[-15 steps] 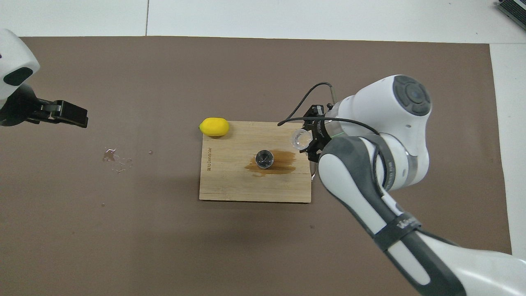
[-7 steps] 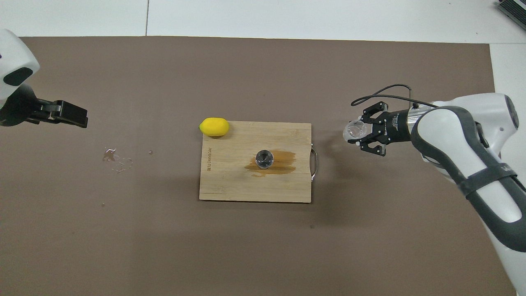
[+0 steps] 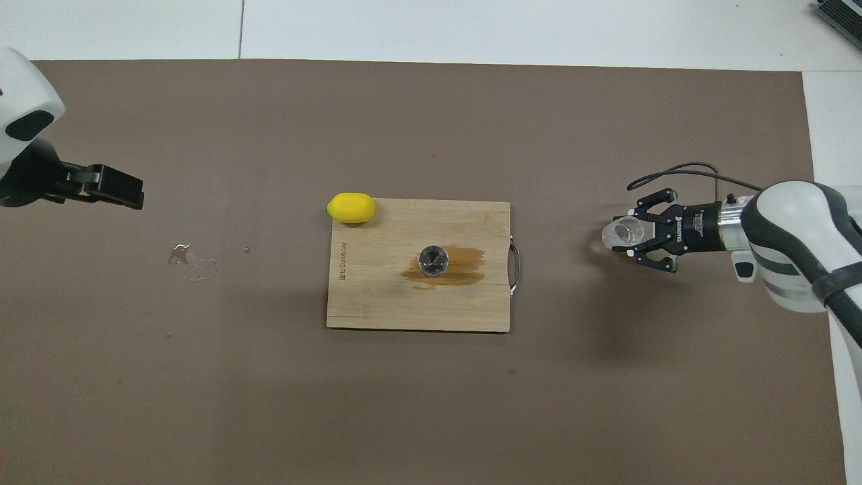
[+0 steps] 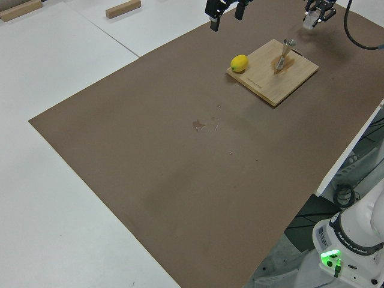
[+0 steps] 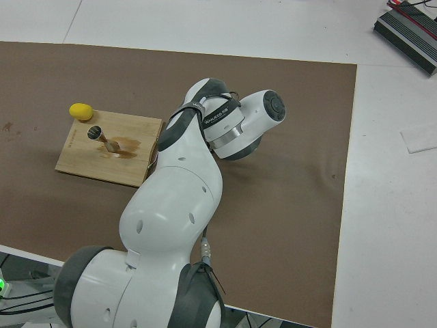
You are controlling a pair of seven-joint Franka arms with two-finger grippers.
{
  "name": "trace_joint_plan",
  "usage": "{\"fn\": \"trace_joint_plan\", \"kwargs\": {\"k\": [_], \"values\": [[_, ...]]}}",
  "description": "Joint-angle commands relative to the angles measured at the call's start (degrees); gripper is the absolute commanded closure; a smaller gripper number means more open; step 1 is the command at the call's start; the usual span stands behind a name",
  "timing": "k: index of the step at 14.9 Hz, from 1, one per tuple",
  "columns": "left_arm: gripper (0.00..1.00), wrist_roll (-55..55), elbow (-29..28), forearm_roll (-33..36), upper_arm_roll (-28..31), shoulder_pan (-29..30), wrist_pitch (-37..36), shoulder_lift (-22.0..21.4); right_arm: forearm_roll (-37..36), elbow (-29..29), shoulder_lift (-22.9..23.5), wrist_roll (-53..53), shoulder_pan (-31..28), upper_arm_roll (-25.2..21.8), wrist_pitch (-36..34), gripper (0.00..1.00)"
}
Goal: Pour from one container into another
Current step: 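Carry the clear glass back and lower it onto the table, then open the right gripper to release the clear glass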
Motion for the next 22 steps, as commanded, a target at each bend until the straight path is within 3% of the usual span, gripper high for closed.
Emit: {"fn": "trace_joint_plan", "kwargs": {"k": [1, 3, 4, 5, 6, 9, 14, 19, 22], "values": [[0.0, -0.2, -2.2, -0.7, 0.0, 0.3, 0.5, -1.9, 2.8, 0.0, 1.7, -5.5, -2.3, 0.9, -1.0, 1.0], [0.0, -0.2, -2.2, -0.7, 0.0, 0.3, 0.5, -1.9, 2.8, -0.1, 1.7, -5.5, -2.6, 0.8, -1.0, 1.0], [0.0, -0.2, -2.2, -0.7, 0.0, 0.3, 0.5, -1.9, 2.8, -0.8, 1.6, -5.3, -2.5, 0.6, -0.4, 0.7], [0.0, -0.2, -2.2, -0.7, 0.0, 0.3, 0.5, -1.9, 2.8, -2.0, 1.4, -5.5, -2.3, 0.5, 0.5, 0.21], [0.0, -0.2, -2.2, -0.7, 0.0, 0.3, 0.5, -1.9, 2.8, -2.7, 1.0, -5.7, -2.5, 0.4, 1.8, 0.0], [0.0, -0.2, -2.2, -0.7, 0.0, 0.3, 0.5, -1.9, 2.7, -3.8, 0.2, -6.0, -3.8, 0.3, 2.4, 0.0], [0.0, -0.2, -2.2, -0.7, 0.0, 0.3, 0.5, -1.9, -0.6, -5.2, -7.3, -6.0, -4.8, 0.2, 2.5, 0.0], [0.0, -0.2, -2.2, -0.7, 0.0, 0.3, 0.5, -1.9, -18.2, -3.6, -10.1, -7.5, -1.5, 0.4, 2.1, 0.0], [0.0, -0.2, -2.2, -0.7, 0.0, 0.3, 0.5, -1.9, -30.3, -2.9, -10.4, -17.3, 2.5, 0.5, 1.6, 0.0]]}}
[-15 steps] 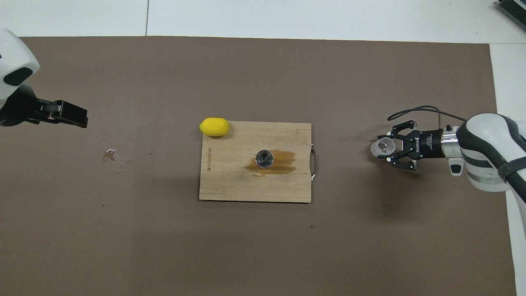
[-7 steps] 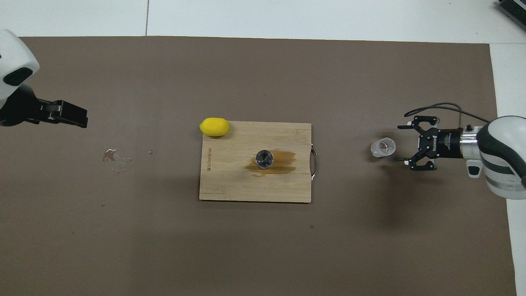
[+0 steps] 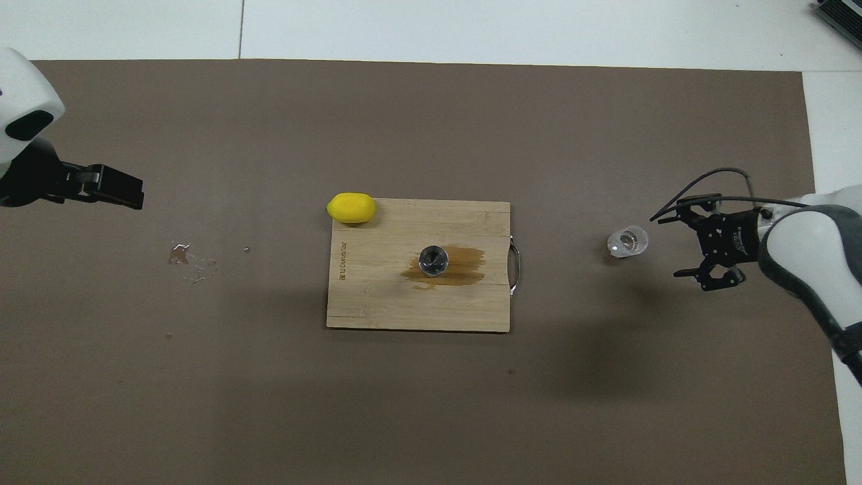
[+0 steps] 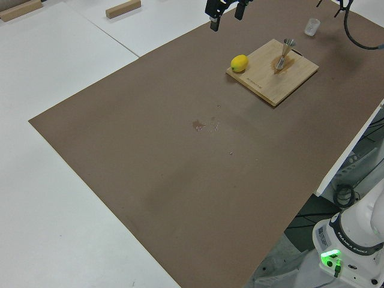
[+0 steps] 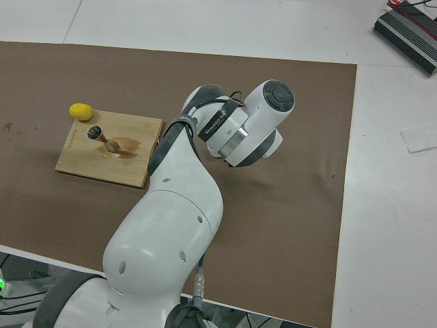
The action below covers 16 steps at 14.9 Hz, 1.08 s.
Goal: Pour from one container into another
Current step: 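Open the right gripper to release the clear glass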
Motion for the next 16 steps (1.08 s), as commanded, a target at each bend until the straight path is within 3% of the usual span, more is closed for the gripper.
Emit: {"fn": "trace_joint_plan", "kwargs": {"k": [1, 5, 8, 11, 16], "values": [[0.0, -0.2, -2.2, -0.7, 0.0, 0.3, 0.5, -1.9, -8.5, -0.1, -1.1, -10.0, 3.4, 0.1, 0.1, 0.0], [0.0, -0.2, -2.2, -0.7, 0.0, 0.3, 0.5, -1.9, -19.4, 1.4, -2.5, -18.2, 6.6, 0.7, 0.1, 0.0], [0.0, -0.2, -2.2, -0.7, 0.0, 0.3, 0.5, -1.9, -20.4, 5.1, -3.7, -21.2, 9.3, 0.8, -1.9, 0.0], [0.0, -0.2, -2.2, -0.7, 0.0, 0.3, 0.5, -1.9, -27.4, 13.3, -3.9, -21.3, 10.7, 0.9, -9.8, 0.0], [0.0, -0.2, -2.2, -0.7, 0.0, 0.3, 0.5, -1.9, -27.6, 24.9, -5.4, -21.3, 10.6, 0.9, -22.2, 0.0]]}}
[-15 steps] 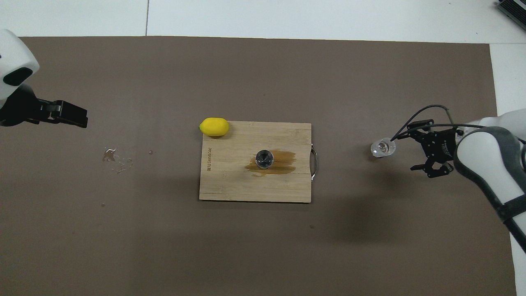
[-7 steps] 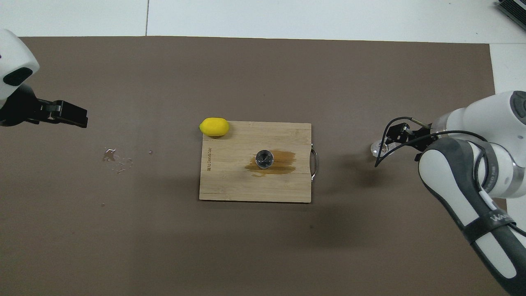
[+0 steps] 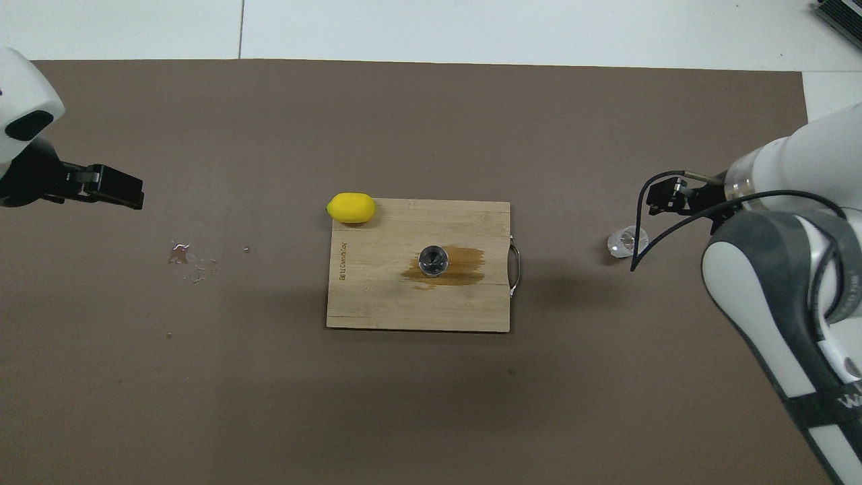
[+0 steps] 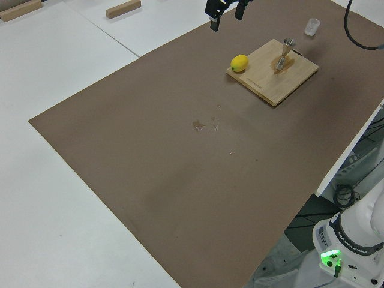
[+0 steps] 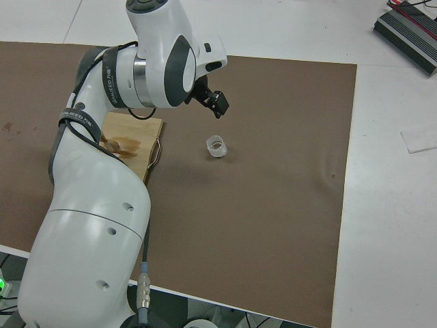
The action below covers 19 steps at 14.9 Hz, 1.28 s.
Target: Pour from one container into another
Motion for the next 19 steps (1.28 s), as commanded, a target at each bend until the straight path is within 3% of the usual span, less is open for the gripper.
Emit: {"fn": "trace_joint_plan", "kwargs": {"k": [1, 5, 11, 19], "values": [[0.0, -0.2, -2.1, -0.7, 0.0, 0.3, 0.5, -1.9, -0.8, 5.4, -0.2, -1.3, -0.5, 0.0, -6.0, 0.0], [0.0, -0.2, -2.1, -0.7, 0.0, 0.3, 0.5, -1.9, -0.7, 4.9, -3.3, -2.0, -0.8, 0.0, -10.5, 0.0], [0.0, -0.2, -2.1, -0.7, 0.0, 0.3, 0.5, -1.9, 0.4, 4.3, -3.8, -5.5, -1.3, -0.2, -13.8, 0.0], [0.0, -0.2, -2.1, -0.7, 0.0, 0.3, 0.5, -1.9, 2.0, 3.7, -4.1, -14.3, -0.9, -0.3, -12.8, 0.0]]}}
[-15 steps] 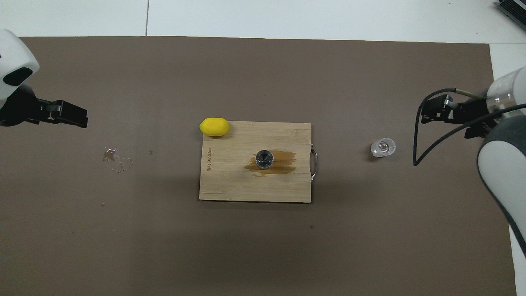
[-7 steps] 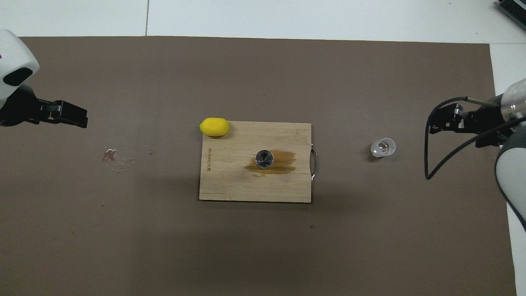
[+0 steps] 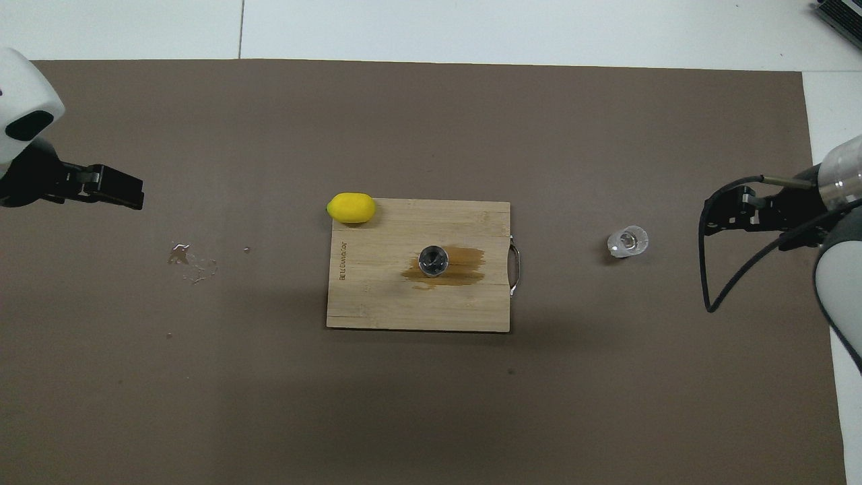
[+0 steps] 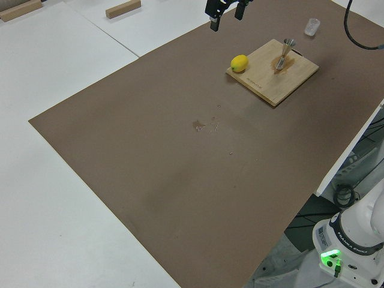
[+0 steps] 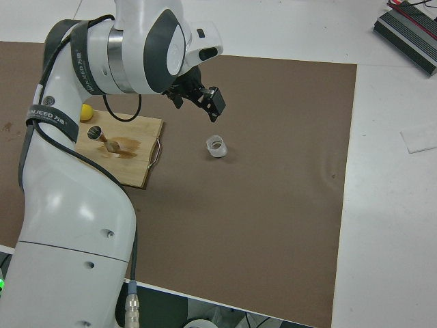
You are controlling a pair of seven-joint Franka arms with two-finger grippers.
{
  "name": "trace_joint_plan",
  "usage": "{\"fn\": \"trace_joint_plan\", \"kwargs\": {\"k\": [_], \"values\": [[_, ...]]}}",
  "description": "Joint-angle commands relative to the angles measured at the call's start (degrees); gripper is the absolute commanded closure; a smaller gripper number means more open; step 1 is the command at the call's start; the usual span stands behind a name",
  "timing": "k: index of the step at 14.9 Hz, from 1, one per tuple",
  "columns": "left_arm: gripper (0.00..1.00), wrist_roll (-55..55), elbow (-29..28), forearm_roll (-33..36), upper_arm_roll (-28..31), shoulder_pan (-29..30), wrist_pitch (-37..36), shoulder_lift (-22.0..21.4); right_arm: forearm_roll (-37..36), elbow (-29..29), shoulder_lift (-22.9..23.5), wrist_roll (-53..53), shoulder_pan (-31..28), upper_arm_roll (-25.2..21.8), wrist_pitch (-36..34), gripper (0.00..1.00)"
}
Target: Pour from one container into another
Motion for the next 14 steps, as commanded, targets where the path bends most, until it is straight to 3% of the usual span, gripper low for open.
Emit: {"fn": "trace_joint_plan", "kwargs": {"k": [1, 14], "values": [[0.0, -0.2, -2.1, -0.7, 0.0, 0.3, 0.5, -1.9, 1.3, -1.4, -1.3, -3.7, -0.3, -0.1, 2.4, 0.0], [0.0, -0.2, -2.1, -0.7, 0.0, 0.3, 0.5, -1.9, 1.4, -1.4, -1.1, -3.3, -0.2, 0.0, 3.4, 0.0]]}}
